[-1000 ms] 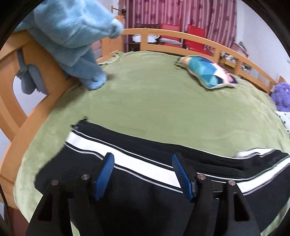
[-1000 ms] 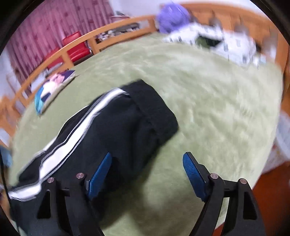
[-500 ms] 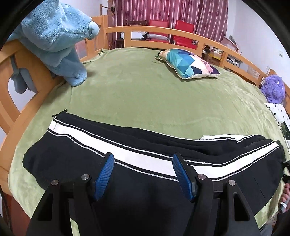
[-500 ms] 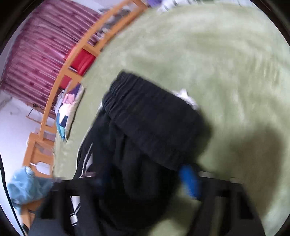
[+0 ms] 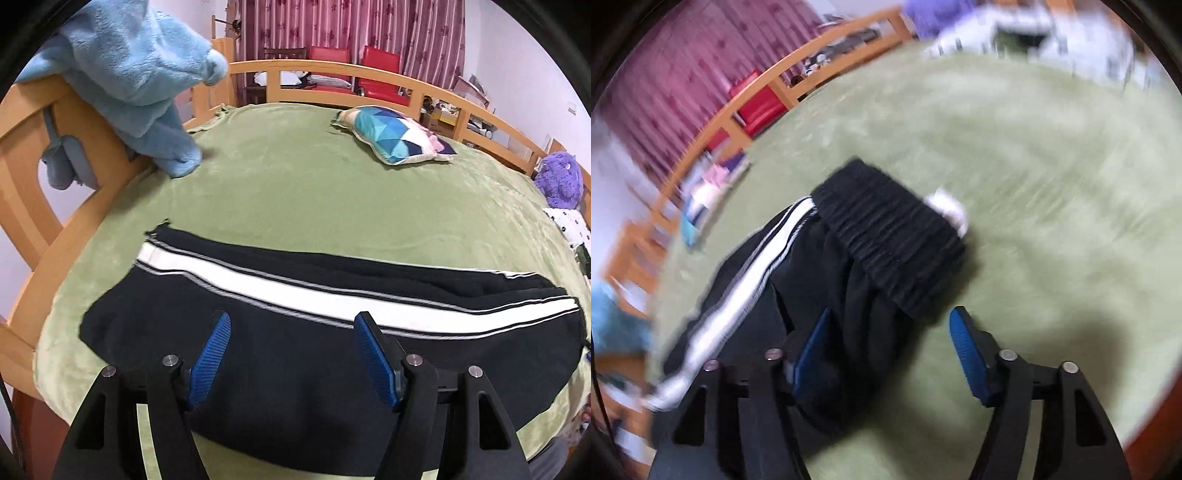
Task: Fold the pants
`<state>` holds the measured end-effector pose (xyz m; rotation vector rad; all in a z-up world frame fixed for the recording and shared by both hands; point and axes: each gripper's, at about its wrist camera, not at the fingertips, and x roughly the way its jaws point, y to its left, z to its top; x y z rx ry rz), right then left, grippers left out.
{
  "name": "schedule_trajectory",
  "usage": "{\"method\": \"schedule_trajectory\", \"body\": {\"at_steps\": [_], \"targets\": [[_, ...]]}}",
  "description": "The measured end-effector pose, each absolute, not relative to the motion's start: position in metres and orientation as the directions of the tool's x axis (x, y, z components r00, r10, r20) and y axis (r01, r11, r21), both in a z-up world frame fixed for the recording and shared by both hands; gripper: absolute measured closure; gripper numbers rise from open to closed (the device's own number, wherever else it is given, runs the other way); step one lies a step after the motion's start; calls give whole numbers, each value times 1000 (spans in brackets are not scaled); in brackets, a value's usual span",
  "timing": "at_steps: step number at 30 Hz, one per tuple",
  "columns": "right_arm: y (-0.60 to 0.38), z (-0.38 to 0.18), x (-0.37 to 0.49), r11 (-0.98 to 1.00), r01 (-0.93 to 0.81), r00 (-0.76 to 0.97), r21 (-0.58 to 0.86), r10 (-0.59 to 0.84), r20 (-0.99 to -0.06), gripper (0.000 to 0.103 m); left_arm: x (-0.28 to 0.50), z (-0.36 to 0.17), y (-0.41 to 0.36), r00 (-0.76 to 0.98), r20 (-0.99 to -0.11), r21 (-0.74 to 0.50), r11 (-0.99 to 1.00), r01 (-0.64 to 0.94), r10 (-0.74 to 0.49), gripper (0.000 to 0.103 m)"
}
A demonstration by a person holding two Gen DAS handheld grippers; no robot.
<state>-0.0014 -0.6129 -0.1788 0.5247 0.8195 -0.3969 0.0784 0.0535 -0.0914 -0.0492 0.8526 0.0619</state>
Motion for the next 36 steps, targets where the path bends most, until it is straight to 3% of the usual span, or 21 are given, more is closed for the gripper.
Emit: {"method": "schedule_trajectory", "body": {"at_steps": [2, 9, 14, 23, 24, 26, 27, 28, 30, 36], "targets": [[-593, -155, 3, 840, 494, 633, 222, -173, -754, 37, 78, -98, 67, 651, -758, -22, 996, -81, 36, 35], [-482, -115, 64, 977, 205, 692, 49, -109, -713, 31, 79, -115, 95, 638, -770, -89, 993, -76, -20, 35], [-411, -135, 135, 996, -56, 678, 74, 93, -729, 28, 79, -116, 114, 643, -765, -42, 996, -80, 19, 35], [-356, -198, 204, 966, -257, 478, 20, 145, -866, 23, 90, -133, 148, 618, -786, -96, 988, -122, 0, 35], [-354, -199, 199, 960, -280, 483, 5, 146, -863, 25, 91, -134, 150, 618, -786, -87, 989, -121, 6, 35], [-351, -199, 190, 949, -316, 479, -6, 154, -864, 45, 93, -136, 152, 619, -786, -70, 990, -119, 19, 35], [-352, -197, 186, 950, -313, 483, -21, 140, -864, 67, 94, -137, 154, 617, -786, -62, 990, -124, 28, 35], [-355, -196, 183, 952, -303, 491, -33, 127, -862, 80, 95, -137, 156, 616, -787, -61, 990, -126, 30, 35], [-360, -191, 182, 959, -284, 506, -14, 137, -852, 92, 98, -139, 162, 616, -787, -72, 988, -133, 26, 35], [-374, -152, 181, 980, -189, 635, 68, 175, -753, 93, 121, -137, 177, 619, -781, -29, 984, -174, 86, 35]]}}
